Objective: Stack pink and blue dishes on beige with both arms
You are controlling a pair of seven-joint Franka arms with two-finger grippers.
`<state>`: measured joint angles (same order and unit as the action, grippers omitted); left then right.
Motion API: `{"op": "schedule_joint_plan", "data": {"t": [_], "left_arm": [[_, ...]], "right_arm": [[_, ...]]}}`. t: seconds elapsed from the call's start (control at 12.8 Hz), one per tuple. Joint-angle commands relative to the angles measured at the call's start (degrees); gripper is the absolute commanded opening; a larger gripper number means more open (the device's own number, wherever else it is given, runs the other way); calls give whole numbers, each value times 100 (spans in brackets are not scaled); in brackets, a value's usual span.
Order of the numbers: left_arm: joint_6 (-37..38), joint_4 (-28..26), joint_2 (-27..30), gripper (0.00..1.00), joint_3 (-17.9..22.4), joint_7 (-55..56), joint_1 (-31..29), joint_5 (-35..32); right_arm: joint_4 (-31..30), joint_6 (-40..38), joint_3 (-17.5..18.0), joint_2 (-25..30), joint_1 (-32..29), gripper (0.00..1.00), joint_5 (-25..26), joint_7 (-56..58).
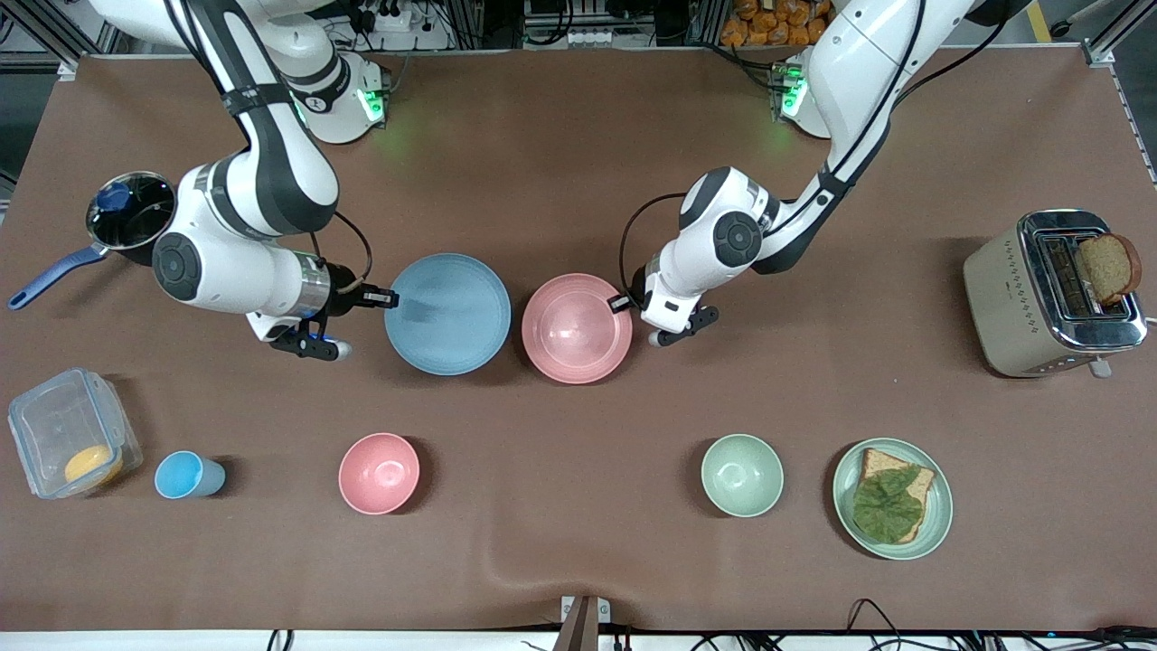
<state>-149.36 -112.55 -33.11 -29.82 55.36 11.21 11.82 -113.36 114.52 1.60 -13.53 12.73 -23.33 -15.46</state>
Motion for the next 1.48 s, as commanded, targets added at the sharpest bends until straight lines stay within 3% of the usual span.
{"op": "schedule_joint_plan", "data": {"t": [0.0,0.23,0.47,0.94,1.09,1.4], "left_arm": [[-14,22,103,100,29,185,56,66],[-14,49,156,100,38,186,22,66],[510,58,821,100,160,177,-180,-21],[2655,84,2606,100,266,-68,-1602,-1874],[3374,469,2924,100,275,-1144,-2069,-2008],[5229,1954,2968,100,266,-3319,-3001,-1912]], "right_arm": [[-72,70,-11,53,27,0,-111,-71],[-72,70,-11,53,36,0,-128,-132],[-63,464,-2,-78,404,0,-128,-692],[-46,1783,-11,-659,1573,0,-128,-2144],[-11,1933,-11,-773,1749,0,-128,-2338],[138,2030,-11,-923,2144,0,-128,-2453]]}}
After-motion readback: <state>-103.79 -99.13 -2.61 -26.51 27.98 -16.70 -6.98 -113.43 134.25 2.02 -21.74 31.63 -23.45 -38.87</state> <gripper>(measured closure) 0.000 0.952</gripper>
